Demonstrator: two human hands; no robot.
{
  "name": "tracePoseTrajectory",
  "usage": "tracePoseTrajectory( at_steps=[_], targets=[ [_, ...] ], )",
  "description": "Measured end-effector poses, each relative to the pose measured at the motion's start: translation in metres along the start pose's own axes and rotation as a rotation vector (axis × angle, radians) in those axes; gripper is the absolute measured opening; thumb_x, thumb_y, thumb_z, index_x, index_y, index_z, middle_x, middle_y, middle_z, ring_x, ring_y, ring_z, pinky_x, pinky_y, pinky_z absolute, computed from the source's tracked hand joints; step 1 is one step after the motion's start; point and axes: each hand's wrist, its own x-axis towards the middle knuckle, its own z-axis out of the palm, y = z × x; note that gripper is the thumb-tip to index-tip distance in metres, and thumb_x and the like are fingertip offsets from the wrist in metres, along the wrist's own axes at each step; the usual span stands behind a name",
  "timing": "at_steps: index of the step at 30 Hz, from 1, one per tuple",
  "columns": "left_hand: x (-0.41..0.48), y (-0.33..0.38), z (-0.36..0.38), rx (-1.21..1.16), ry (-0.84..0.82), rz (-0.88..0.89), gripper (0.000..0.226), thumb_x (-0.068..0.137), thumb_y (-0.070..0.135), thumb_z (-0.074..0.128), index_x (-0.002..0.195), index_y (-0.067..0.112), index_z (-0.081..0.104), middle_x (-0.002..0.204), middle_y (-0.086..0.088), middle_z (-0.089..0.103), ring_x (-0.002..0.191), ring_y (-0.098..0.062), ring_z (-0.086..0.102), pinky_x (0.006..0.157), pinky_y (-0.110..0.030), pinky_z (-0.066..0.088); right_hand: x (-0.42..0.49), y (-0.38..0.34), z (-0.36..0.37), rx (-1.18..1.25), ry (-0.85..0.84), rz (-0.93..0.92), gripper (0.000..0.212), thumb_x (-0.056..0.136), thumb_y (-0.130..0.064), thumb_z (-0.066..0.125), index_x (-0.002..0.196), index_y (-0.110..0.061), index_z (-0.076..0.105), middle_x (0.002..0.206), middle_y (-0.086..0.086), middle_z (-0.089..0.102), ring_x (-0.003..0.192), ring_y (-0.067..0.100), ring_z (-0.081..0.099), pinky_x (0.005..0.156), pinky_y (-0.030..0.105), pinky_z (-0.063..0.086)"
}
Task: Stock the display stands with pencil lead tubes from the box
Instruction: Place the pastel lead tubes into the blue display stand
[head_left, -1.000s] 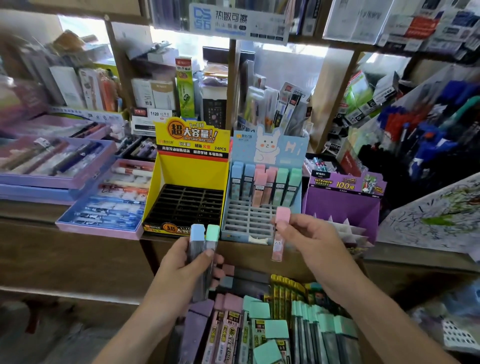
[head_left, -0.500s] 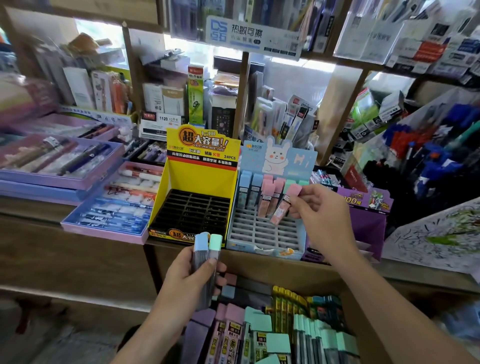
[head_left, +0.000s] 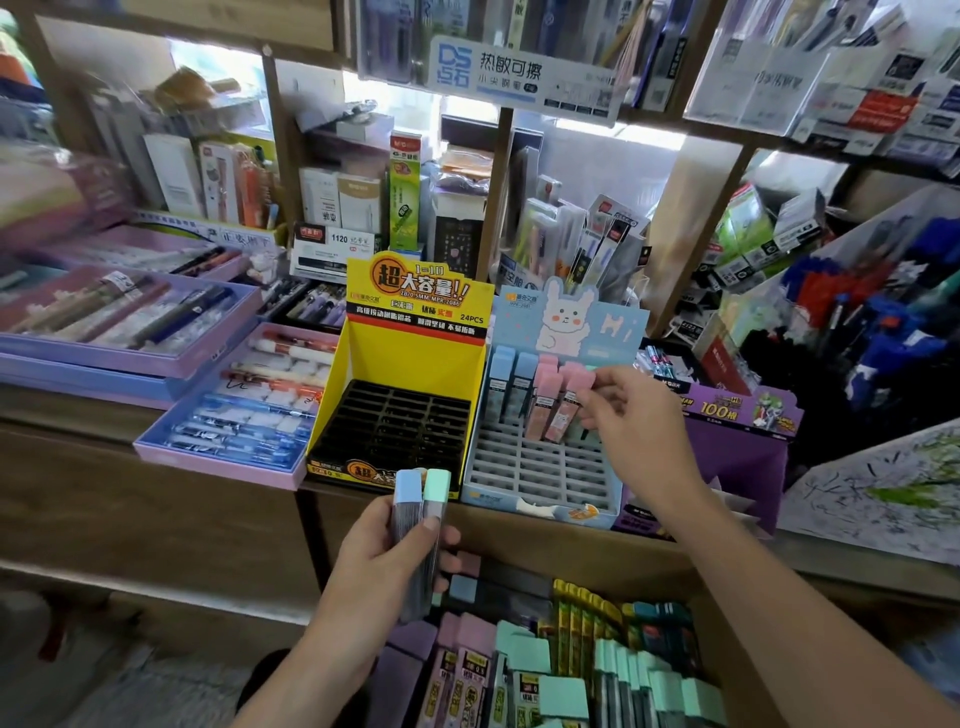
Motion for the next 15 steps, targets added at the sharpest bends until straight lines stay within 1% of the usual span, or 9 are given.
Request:
tracePoseTrajectory(
  at_steps=[2, 5, 8, 9, 10, 12, 13, 15],
  targets=[
    [0.000, 0.000, 0.000, -0.004, -0.003, 0.000, 0.018, 0.102, 0.011, 0.056, 0.119, 0.011, 0.062, 0.092, -0.017, 0.075, 0.073, -0.023, 0.069, 0.057, -0.029, 0.057, 0.002, 0.001, -0.001, -0.007, -0.017, 0.002, 0.020, 0.099, -0.007, 0.063, 0.095, -0.026, 0.065, 0.086, 0.000, 0.070, 0.073, 0.008, 0.070, 0.070, 0.023, 0.061],
    [0.000, 0.000, 0.000, 0.004, -0.001, -0.002, 0.017, 0.102, 0.012, 0.057, 0.117, 0.011, 0.062, 0.095, -0.019, 0.075, 0.074, -0.023, 0.071, 0.060, -0.029, 0.059, 0.005, 0.001, 0.000, -0.047, -0.049, 0.022, 0.014, 0.100, -0.003, 0.060, 0.100, -0.012, 0.070, 0.085, 0.002, 0.072, 0.077, 0.013, 0.072, 0.070, 0.018, 0.059],
    [0.000, 0.000, 0.001, -0.005, 0.002, 0.000, 0.017, 0.101, 0.013, 0.058, 0.117, 0.011, 0.063, 0.095, -0.019, 0.075, 0.075, -0.024, 0.071, 0.060, -0.029, 0.058, 0.007, 0.001, 0.003, -0.102, -0.085, 0.042, 0.015, 0.101, -0.001, 0.057, 0.099, -0.005, 0.071, 0.087, 0.005, 0.072, 0.082, 0.016, 0.072, 0.065, 0.010, 0.056],
    [0.000, 0.000, 0.001, -0.006, 0.002, 0.004, 0.017, 0.101, 0.013, 0.058, 0.117, 0.011, 0.064, 0.094, -0.018, 0.075, 0.075, -0.024, 0.071, 0.060, -0.029, 0.058, 0.007, 0.000, 0.005, -0.118, -0.091, 0.053, 0.015, 0.101, -0.001, 0.057, 0.097, -0.001, 0.071, 0.089, 0.009, 0.072, 0.083, 0.020, 0.073, 0.065, 0.011, 0.057],
    [-0.001, 0.000, 0.001, -0.005, 0.001, 0.009, 0.017, 0.101, 0.013, 0.059, 0.117, 0.011, 0.064, 0.093, -0.018, 0.074, 0.075, -0.025, 0.071, 0.060, -0.030, 0.057, 0.008, 0.000, 0.006, -0.130, -0.092, 0.066, 0.016, 0.102, -0.002, 0.056, 0.095, 0.004, 0.070, 0.092, 0.015, 0.072, 0.084, 0.024, 0.074, 0.067, 0.017, 0.060],
    [-0.001, 0.000, 0.001, -0.001, -0.001, 0.016, 0.017, 0.100, 0.013, 0.059, 0.116, 0.012, 0.065, 0.093, -0.017, 0.074, 0.076, -0.026, 0.071, 0.060, -0.031, 0.058, 0.009, 0.000, 0.009, -0.153, -0.093, 0.087, 0.020, 0.103, -0.006, 0.056, 0.094, 0.009, 0.067, 0.097, 0.023, 0.072, 0.082, 0.029, 0.075, 0.072, 0.034, 0.063],
    [-0.001, 0.001, 0.001, 0.003, -0.001, 0.018, 0.016, 0.100, 0.013, 0.059, 0.116, 0.012, 0.065, 0.093, -0.017, 0.074, 0.076, -0.026, 0.071, 0.061, -0.031, 0.058, 0.010, 0.000, 0.009, -0.169, -0.094, 0.092, 0.020, 0.103, -0.008, 0.057, 0.094, 0.007, 0.068, 0.097, 0.022, 0.072, 0.079, 0.028, 0.075, 0.074, 0.040, 0.063],
    [-0.002, 0.001, 0.001, 0.015, -0.003, 0.023, 0.016, 0.100, 0.013, 0.060, 0.115, 0.012, 0.066, 0.094, -0.018, 0.074, 0.077, -0.025, 0.071, 0.061, -0.030, 0.058, 0.010, 0.000, 0.009, -0.200, -0.100, 0.093, 0.019, 0.104, -0.010, 0.057, 0.095, 0.002, 0.069, 0.094, 0.018, 0.072, 0.077, 0.025, 0.074, 0.077, 0.044, 0.063]
  ],
)
